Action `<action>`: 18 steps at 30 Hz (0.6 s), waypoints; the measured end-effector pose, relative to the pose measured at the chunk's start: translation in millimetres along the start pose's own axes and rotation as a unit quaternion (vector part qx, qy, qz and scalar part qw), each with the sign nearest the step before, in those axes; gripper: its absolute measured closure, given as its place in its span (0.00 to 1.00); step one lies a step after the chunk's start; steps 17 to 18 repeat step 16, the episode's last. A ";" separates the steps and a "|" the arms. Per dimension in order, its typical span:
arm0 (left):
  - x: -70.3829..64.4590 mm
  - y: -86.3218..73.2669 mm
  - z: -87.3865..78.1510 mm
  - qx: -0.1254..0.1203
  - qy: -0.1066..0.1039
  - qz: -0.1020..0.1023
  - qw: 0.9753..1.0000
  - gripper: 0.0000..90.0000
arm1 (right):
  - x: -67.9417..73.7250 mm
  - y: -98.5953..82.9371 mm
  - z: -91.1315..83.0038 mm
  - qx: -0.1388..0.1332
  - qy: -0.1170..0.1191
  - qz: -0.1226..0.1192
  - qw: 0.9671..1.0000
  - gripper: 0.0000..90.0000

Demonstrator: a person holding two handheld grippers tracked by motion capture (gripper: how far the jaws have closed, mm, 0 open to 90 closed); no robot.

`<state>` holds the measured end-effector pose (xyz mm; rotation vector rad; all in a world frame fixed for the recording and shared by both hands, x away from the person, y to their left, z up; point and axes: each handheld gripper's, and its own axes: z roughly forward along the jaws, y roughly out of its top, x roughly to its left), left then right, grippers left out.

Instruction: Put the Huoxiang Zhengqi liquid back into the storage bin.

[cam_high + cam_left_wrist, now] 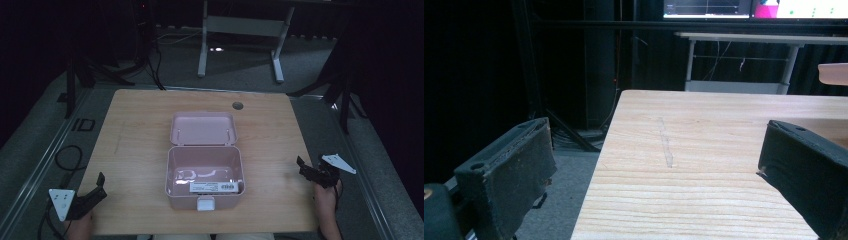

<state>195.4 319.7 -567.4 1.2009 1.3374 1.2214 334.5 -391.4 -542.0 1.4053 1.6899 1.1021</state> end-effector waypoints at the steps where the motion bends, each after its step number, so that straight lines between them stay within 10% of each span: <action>1: 0.0 0.0 0.0 0.000 0.000 0.000 1.000 0.02 | 0.0 -0.1 0.5 0.002 0.000 -0.001 1.000 0.13; 18: 0.1 -0.1 -0.2 -0.002 0.003 -0.002 1.000 0.02 | 4.2 -1.3 5.7 0.024 -0.007 -0.026 0.999 0.13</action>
